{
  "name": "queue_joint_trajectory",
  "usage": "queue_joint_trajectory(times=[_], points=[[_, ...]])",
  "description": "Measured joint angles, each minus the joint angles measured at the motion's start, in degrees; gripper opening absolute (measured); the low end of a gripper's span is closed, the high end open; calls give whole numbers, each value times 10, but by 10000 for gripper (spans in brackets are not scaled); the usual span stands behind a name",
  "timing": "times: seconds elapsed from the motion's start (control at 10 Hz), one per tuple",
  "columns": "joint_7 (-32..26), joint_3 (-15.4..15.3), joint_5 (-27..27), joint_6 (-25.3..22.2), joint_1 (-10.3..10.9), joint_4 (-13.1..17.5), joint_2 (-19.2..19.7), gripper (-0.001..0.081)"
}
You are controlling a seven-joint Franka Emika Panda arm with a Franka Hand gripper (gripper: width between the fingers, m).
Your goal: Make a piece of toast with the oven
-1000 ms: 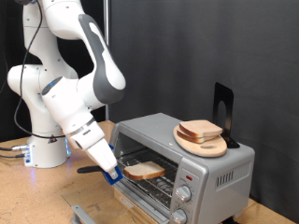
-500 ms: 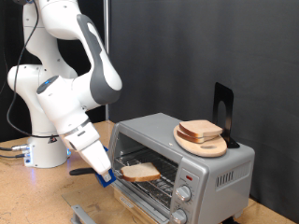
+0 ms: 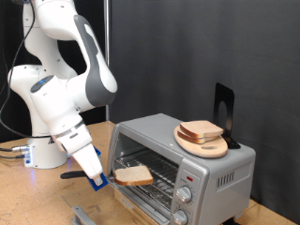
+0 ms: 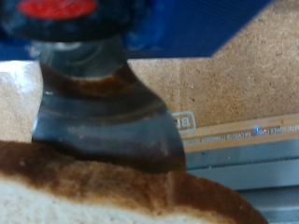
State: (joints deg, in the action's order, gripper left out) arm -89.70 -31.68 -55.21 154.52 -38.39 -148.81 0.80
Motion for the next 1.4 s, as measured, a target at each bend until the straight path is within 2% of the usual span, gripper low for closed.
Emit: queue_joint_trajectory(times=[0.6, 1.1, 1.4], points=[[75, 1, 60, 0, -4, -1, 0, 363], [145, -27, 60, -15, 11, 0, -27, 363], [154, -39, 60, -15, 15, -4, -36, 363]])
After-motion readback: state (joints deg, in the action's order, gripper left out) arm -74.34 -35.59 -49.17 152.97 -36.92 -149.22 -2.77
